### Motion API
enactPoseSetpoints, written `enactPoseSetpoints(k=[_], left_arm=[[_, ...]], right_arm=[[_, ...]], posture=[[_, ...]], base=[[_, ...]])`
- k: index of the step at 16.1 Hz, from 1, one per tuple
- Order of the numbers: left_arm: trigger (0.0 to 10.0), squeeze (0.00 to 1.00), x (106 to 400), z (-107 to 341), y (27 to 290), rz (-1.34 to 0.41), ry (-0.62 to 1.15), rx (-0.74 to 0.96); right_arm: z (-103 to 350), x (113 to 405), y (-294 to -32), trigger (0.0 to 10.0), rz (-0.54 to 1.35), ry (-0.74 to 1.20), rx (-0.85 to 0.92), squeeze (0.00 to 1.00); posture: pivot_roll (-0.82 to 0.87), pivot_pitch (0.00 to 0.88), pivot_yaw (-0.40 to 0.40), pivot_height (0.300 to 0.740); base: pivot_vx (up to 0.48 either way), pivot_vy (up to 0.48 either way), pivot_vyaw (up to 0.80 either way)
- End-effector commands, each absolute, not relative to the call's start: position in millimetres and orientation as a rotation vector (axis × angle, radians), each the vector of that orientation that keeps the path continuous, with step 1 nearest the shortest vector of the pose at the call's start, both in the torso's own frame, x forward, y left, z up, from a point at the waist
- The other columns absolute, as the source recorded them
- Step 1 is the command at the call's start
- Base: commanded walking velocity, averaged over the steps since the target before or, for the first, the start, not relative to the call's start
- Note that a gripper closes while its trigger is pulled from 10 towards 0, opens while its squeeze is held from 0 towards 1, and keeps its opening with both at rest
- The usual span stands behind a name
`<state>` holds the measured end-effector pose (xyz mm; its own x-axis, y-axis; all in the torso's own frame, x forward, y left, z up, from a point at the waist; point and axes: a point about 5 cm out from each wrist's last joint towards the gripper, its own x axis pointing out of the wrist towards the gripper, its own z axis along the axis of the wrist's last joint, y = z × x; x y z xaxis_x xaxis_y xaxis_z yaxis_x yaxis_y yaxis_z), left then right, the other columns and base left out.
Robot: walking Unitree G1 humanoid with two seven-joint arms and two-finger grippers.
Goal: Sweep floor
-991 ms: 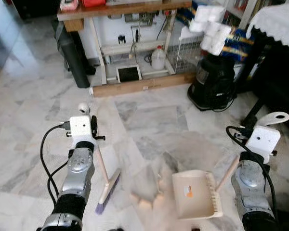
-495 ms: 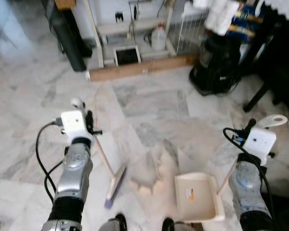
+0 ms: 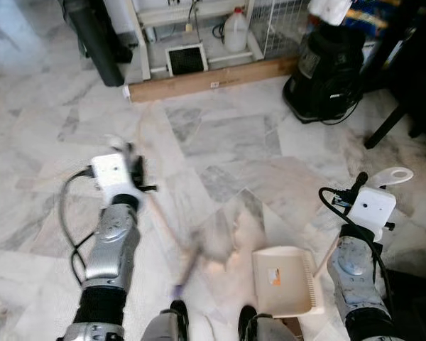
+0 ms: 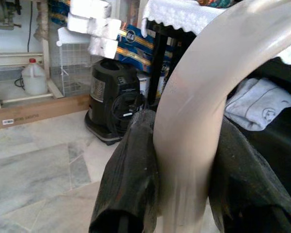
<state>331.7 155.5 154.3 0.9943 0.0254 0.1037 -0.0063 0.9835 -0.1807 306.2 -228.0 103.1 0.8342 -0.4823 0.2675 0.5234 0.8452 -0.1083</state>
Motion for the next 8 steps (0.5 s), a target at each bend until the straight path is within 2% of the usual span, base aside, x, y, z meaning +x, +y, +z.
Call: enactPoseSetpoints(k=[1,8], left_arm=[[10.0,0.00,328.6,154.4,145.2,-0.065,-0.078,-0.240],[10.0,0.00,321.4,157.6,118.6,-0.381,0.019,-0.283]], right_arm=[[96.4,302.9,-226.0,10.0,-0.533,-0.220,-0.189,0.00],[96.3,304.7,-227.6,10.0,-0.532,-0.215,-0.190,0.00]], posture=[[0.08,0.326,0.036,0.740],[0.08,0.303,0.040,0.740]], base=[[0.000,0.000,0.00],[0.000,0.000,0.00]])
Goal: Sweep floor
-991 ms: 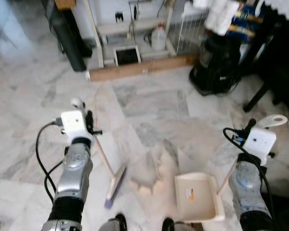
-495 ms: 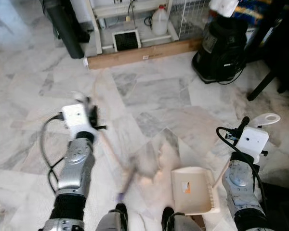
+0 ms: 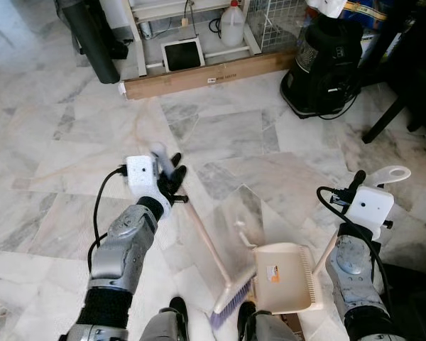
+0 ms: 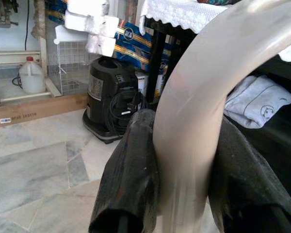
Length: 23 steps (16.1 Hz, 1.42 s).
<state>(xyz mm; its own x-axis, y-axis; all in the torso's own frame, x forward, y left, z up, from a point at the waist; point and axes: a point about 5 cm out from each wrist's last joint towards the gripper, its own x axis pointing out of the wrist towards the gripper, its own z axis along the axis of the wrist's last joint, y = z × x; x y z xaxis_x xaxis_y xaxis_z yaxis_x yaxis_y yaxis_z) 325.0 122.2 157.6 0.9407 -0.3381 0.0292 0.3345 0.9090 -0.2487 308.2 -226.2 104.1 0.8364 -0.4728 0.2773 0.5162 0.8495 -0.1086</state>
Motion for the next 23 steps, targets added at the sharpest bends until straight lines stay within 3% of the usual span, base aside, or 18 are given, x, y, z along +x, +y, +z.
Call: enactPoseSetpoints(k=[1,8,12,18,20,23], left_arm=[[10.0,0.00,322.2,163.7,120.9,-0.384,0.001,-0.273],[10.0,0.00,331.6,223.5,178.1,-0.201,-0.212,-0.315],[10.0,0.00,332.3,231.5,188.3,-0.105,-0.270,-0.330],[10.0,0.00,330.2,215.8,186.7,-0.012,-0.248,-0.260],[10.0,0.00,331.6,201.1,168.2,-0.081,-0.202,-0.163],[10.0,0.00,332.9,192.0,147.8,-0.180,-0.160,-0.161]], right_arm=[[96.9,305.7,-227.0,10.0,-0.533,-0.216,-0.191,0.00],[111.4,303.3,-239.2,10.0,-0.626,-0.276,-0.237,0.00],[117.9,305.2,-239.4,10.0,-0.635,-0.302,-0.258,0.00],[119.3,303.0,-239.6,10.0,-0.657,-0.313,-0.296,0.00],[119.3,302.2,-238.9,10.0,-0.657,-0.313,-0.289,0.00],[118.4,300.1,-239.5,10.0,-0.663,-0.311,-0.291,0.00]], posture=[[0.08,0.301,0.041,0.740],[0.08,0.303,0.036,0.740],[0.08,0.310,0.033,0.740],[0.08,0.337,0.031,0.740],[0.07,0.344,0.030,0.740],[0.06,0.338,0.032,0.740]], base=[[0.000,0.000,0.00],[0.000,0.000,0.00],[0.000,0.000,0.00],[0.000,0.000,0.00],[0.000,0.000,0.00],[0.000,0.000,0.00]])
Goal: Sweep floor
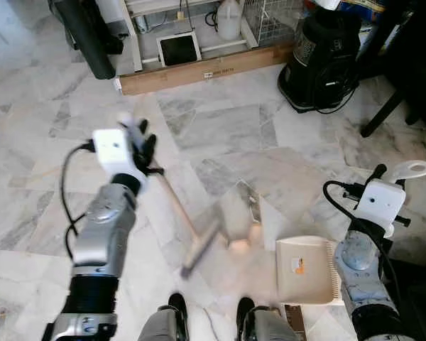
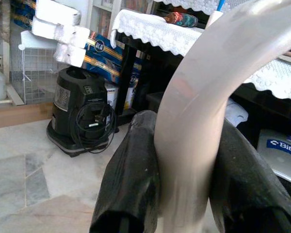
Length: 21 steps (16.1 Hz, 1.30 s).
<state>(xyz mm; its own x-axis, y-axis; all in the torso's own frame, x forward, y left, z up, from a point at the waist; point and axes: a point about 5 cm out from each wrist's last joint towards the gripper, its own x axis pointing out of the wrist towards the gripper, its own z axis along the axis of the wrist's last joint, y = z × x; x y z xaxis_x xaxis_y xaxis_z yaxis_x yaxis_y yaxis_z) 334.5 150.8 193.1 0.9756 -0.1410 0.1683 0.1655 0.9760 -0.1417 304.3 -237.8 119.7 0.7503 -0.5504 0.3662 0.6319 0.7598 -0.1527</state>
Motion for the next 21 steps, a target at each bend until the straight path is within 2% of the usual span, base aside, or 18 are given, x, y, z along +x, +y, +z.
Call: enactPoseSetpoints(k=[1,2,5,10,12,17,19,21], left_arm=[[10.0,0.00,333.2,189.5,143.2,-0.209,-0.143,-0.159],[10.0,0.00,332.1,181.7,132.3,-0.300,-0.096,-0.138],[10.0,0.00,328.8,174.5,124.3,-0.426,-0.046,-0.106],[10.0,0.00,325.3,178.6,134.4,-0.574,-0.020,-0.027],[10.0,0.00,331.7,192.0,148.9,-0.482,-0.076,-0.083],[10.0,0.00,331.4,213.1,158.9,-0.578,-0.094,0.049],[10.0,0.00,341.8,239.0,176.1,-0.423,-0.214,0.033],[10.0,0.00,344.1,247.6,172.1,-0.379,-0.275,0.011]], right_arm=[[118.1,299.4,-240.1,10.0,-0.665,-0.310,-0.292,0.00],[117.5,298.6,-241.9,10.0,-0.669,-0.305,-0.292,0.00],[117.6,300.9,-244.8,10.0,-0.676,-0.294,-0.288,0.00],[120.6,310.7,-246.3,10.0,-0.684,-0.283,-0.280,0.00],[120.4,309.8,-248.0,10.0,-0.689,-0.286,-0.281,0.00],[117.9,309.7,-250.2,10.0,-0.694,-0.278,-0.282,0.00],[119.2,311.2,-250.0,10.0,-0.693,-0.283,-0.276,0.00],[119.2,311.8,-248.8,10.0,-0.688,-0.284,-0.272,0.00]], posture=[[0.06,0.338,0.032,0.740],[0.06,0.325,0.034,0.740],[0.06,0.304,0.035,0.740],[0.07,0.215,0.034,0.740],[0.07,0.203,0.034,0.740],[0.07,0.189,0.038,0.740],[0.07,0.185,0.037,0.740],[0.07,0.186,0.037,0.740]], base=[[0.000,0.000,0.00],[0.000,0.000,0.00],[0.000,0.000,0.00],[0.000,0.000,0.00],[0.000,0.000,0.00],[0.000,0.000,0.00],[0.000,0.000,0.00],[0.000,0.000,0.00]])
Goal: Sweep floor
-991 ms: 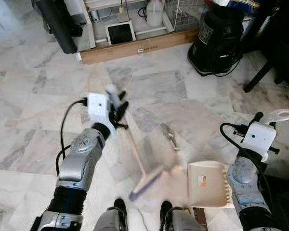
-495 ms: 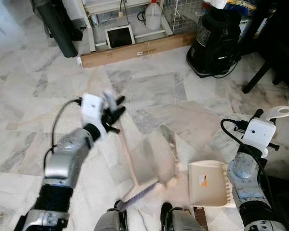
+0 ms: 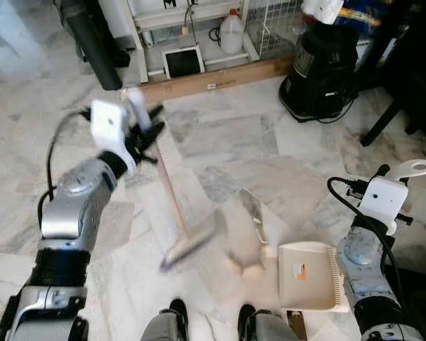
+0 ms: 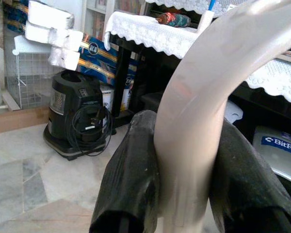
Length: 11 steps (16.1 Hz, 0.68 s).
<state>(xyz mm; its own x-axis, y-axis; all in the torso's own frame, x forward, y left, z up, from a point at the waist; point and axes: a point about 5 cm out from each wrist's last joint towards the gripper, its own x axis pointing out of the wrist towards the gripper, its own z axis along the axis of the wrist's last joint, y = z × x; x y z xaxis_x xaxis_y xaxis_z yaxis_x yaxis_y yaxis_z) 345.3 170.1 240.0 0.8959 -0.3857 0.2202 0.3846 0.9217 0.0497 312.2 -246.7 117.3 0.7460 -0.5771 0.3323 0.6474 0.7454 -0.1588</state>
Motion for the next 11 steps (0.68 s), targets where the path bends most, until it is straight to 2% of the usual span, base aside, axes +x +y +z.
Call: enactPoseSetpoints(k=[1,6,11], left_arm=[[10.0,0.00,345.0,249.8,171.5,-0.347,-0.302,-0.010],[10.0,0.00,353.8,226.8,154.3,-0.248,-0.318,-0.212],[10.0,0.00,370.0,203.0,128.8,-0.235,-0.275,-0.313]], right_arm=[[119.2,311.7,-248.5,10.0,-0.687,-0.285,-0.271,0.00],[117.3,309.1,-248.6,10.0,-0.684,-0.285,-0.272,0.00],[114.3,300.1,-250.0,10.0,-0.688,-0.288,-0.278,0.00]], posture=[[0.07,0.186,0.037,0.740],[0.06,0.199,0.037,0.740],[0.02,0.230,0.039,0.740]], base=[[0.000,0.000,0.00],[0.000,0.000,0.00],[0.000,0.000,0.00]])
